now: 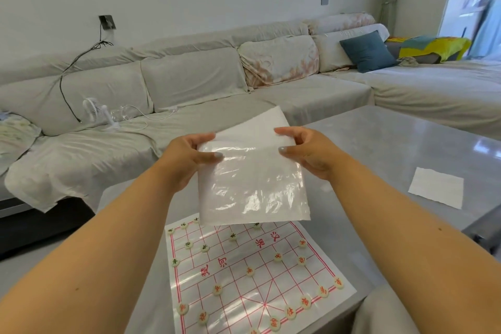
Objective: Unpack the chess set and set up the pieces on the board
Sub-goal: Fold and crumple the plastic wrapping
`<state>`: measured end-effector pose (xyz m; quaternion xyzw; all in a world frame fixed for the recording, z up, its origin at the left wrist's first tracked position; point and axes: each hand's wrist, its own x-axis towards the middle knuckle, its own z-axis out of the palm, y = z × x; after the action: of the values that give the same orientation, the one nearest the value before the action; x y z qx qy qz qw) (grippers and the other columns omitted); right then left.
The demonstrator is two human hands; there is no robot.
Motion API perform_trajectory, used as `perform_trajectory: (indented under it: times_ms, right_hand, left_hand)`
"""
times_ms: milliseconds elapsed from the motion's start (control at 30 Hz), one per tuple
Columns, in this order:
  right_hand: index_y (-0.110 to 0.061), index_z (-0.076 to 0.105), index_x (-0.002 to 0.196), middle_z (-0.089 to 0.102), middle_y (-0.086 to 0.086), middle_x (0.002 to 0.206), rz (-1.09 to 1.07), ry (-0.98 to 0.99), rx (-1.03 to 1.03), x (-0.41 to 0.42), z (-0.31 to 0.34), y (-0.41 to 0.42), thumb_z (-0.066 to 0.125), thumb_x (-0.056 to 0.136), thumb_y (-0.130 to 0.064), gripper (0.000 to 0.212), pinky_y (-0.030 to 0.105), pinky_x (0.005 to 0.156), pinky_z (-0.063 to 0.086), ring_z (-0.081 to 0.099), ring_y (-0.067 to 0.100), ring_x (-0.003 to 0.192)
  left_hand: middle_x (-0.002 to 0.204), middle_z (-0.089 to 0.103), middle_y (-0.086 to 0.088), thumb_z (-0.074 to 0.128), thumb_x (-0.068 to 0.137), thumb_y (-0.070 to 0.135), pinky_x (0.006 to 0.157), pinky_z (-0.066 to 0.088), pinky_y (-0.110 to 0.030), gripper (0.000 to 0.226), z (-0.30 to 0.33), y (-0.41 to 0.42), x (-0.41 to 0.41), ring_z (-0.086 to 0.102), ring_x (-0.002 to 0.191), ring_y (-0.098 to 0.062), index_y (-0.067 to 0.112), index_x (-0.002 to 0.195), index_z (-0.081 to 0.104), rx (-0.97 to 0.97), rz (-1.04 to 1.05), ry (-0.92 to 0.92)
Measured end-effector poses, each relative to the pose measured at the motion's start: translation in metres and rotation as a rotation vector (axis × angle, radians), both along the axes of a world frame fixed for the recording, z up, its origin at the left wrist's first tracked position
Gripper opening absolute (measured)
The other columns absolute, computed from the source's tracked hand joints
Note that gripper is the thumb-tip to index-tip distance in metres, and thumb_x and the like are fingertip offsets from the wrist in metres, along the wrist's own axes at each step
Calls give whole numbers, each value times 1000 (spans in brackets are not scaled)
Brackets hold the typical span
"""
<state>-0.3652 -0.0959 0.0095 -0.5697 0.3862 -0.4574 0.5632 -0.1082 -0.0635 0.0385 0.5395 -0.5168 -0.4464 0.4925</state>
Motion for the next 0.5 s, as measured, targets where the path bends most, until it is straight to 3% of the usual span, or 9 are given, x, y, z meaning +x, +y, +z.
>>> perform_trajectory:
  times_ms: [133, 367, 500]
  right_hand:
    - [-16, 65, 116, 62, 8, 116, -98, 315, -131, -1, 5, 1, 71, 78, 1, 42, 32, 96, 50, 62, 23, 103]
    - [-16, 65, 117, 58, -7, 102, -164, 739, -431, -3, 12, -2, 63, 88, -14, 29, 17, 78, 43, 53, 4, 80]
    - [-17, 63, 91, 58, 0, 84, -222, 883, -528, -2, 12, -11, 56, 93, -25, 11, 23, 62, 42, 52, 13, 69]
  left_hand:
    - [112, 65, -11, 76, 70, -5, 92, 47, -25, 45, 2, 0, 5, 61, 100, -19, 6, 112, 66, -57, 17, -238]
    - [68, 63, 3, 73, 80, 13, 55, 37, -13, 9, 3, 2, 6, 51, 62, -8, 15, 89, 74, -205, 51, -561]
    - [60, 56, 1, 72, 83, 22, 50, 39, -14, 13, 2, 4, 6, 48, 55, -11, 10, 79, 72, -242, 73, -605]
